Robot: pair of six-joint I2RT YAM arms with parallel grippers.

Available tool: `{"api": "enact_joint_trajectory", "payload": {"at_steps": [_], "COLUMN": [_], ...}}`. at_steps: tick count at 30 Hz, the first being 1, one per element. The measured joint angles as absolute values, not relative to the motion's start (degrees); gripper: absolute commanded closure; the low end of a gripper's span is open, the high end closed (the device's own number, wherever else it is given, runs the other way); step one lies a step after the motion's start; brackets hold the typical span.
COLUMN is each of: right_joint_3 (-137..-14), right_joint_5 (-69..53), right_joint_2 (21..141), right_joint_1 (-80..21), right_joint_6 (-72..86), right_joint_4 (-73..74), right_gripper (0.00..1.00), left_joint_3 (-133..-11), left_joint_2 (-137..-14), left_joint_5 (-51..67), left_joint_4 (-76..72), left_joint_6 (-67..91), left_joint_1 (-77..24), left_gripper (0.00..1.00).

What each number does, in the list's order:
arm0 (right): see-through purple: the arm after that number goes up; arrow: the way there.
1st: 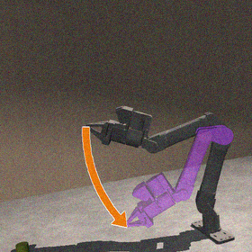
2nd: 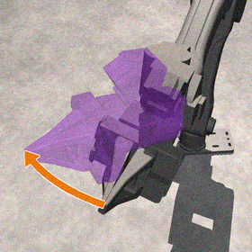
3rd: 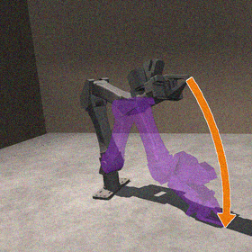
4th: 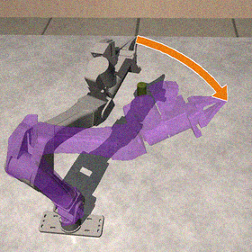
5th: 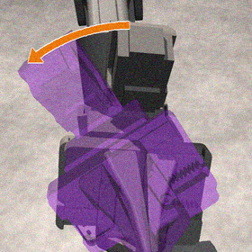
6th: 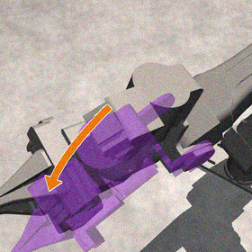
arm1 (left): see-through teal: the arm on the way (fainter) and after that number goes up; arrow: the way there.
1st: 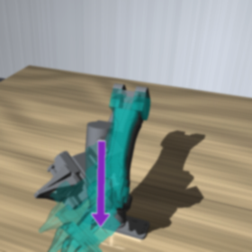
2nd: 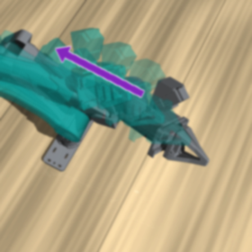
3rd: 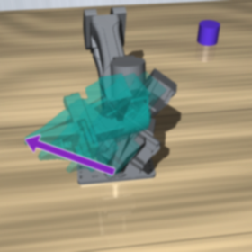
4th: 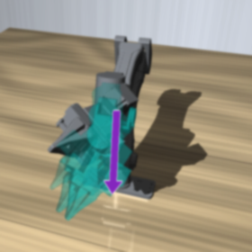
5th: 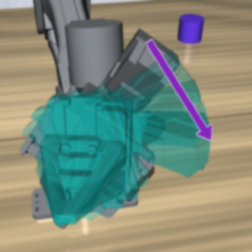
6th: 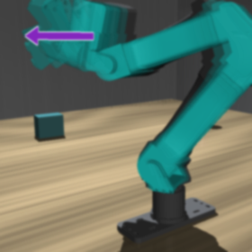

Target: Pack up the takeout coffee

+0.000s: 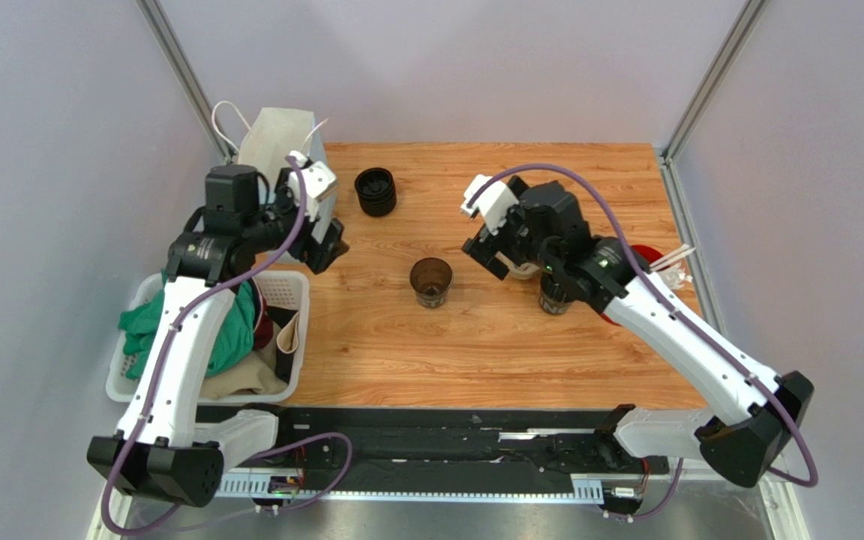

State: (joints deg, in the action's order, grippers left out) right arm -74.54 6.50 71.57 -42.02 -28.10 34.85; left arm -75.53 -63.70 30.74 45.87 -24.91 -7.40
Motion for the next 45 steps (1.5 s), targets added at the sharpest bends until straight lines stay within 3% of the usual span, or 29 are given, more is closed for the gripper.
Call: {"api": "enact_joint_trajectory", "payload": {"at_steps": [8, 15, 21, 33, 36, 45], "right_joint_3": [-72.2, -68.9, -68.2, -67.3, -67.3, -66.5], "right_joint_5": [0.9, -0.1, -0.1, -0.1, -0.1, -0.1], "right_joint_2": [65.3, 66.6, 66.7, 67.5, 68.2, 69.9], "right_joint_1": [-36.2, -33.0, -32.4, -31.3, -31.3, -31.3], "right_joint_6": [-26.6, -26.3, -26.3, -26.3, -26.3, -26.3], "right_joint_4": [34.8, 34.6, 34.3, 32.4, 32.3, 32.0], "right_gripper": [0.07, 0.08, 0.08, 0.08, 0.08, 0.09], "left_joint_3": [-81.9, -95.9, -102.7, -117.4, -119.1, -119.7], "left_joint_2": [-79.2, -99.6, -110.0, -124.3, -126.3, -128.3], "left_joint_5": [22.0, 18.9, 19.2, 19.9, 19.8, 19.8], "left_joint_4": [45.0, 44.4, 45.0, 45.7, 45.7, 46.4], "left_joint_6": [-29.5, -33.8, -37.0, -39.0, -39.0, -39.0], "left_joint_1": [-17.5, -18.5, -18.3, -16.0, -15.2, -14.1], "left_gripper": [0.02, 0.09, 0.14, 0.18, 0.25, 0.26]}}
